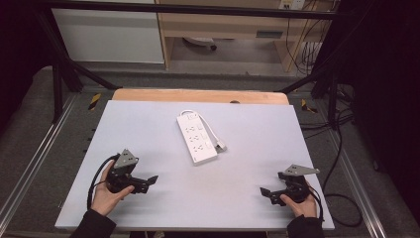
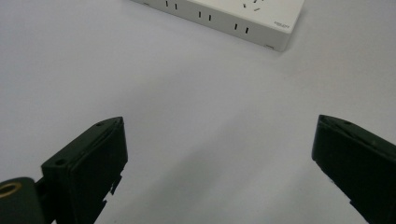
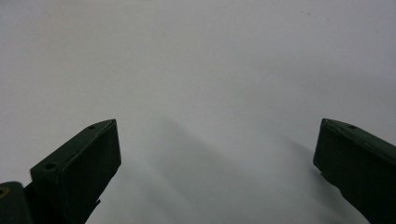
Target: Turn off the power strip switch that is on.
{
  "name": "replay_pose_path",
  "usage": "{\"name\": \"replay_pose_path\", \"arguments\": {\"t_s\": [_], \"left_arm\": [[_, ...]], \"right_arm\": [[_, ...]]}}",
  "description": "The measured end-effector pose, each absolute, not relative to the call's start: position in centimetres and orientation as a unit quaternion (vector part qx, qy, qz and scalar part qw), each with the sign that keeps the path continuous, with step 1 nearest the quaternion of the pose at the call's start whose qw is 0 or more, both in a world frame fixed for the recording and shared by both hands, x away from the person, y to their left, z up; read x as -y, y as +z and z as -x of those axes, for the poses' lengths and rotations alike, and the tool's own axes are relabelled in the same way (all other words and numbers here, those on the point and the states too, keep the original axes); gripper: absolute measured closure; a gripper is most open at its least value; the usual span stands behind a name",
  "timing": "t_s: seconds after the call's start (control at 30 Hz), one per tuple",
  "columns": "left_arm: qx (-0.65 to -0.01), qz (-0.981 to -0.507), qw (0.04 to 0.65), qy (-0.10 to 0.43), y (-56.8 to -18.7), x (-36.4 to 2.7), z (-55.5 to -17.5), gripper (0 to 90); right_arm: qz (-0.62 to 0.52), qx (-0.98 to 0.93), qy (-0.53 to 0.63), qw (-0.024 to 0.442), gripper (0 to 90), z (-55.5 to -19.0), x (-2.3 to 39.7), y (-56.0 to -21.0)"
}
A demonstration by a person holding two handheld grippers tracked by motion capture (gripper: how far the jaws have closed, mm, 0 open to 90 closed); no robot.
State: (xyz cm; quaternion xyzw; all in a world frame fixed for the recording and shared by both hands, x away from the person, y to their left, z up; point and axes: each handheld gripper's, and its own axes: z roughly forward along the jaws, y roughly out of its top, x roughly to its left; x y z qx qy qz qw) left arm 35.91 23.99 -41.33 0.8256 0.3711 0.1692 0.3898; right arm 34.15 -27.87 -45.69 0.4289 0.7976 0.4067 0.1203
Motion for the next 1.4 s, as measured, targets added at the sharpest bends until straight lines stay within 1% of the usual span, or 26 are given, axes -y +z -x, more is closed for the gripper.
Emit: {"name": "replay_pose_path", "arguments": {"t_s": [0.83,1.4], "left_arm": [[-0.368,-0.826,0.390,0.176,-40.4,-22.4,-37.6,3.2],[-0.357,-0.832,0.387,0.175,-40.2,-20.7,-38.2,3.2]], "right_arm": [[-0.428,-0.799,0.405,0.121,1.3,-34.1,27.9,-45.7],[-0.427,-0.799,0.405,0.121,1.3,-34.2,27.9,-45.7]]}}
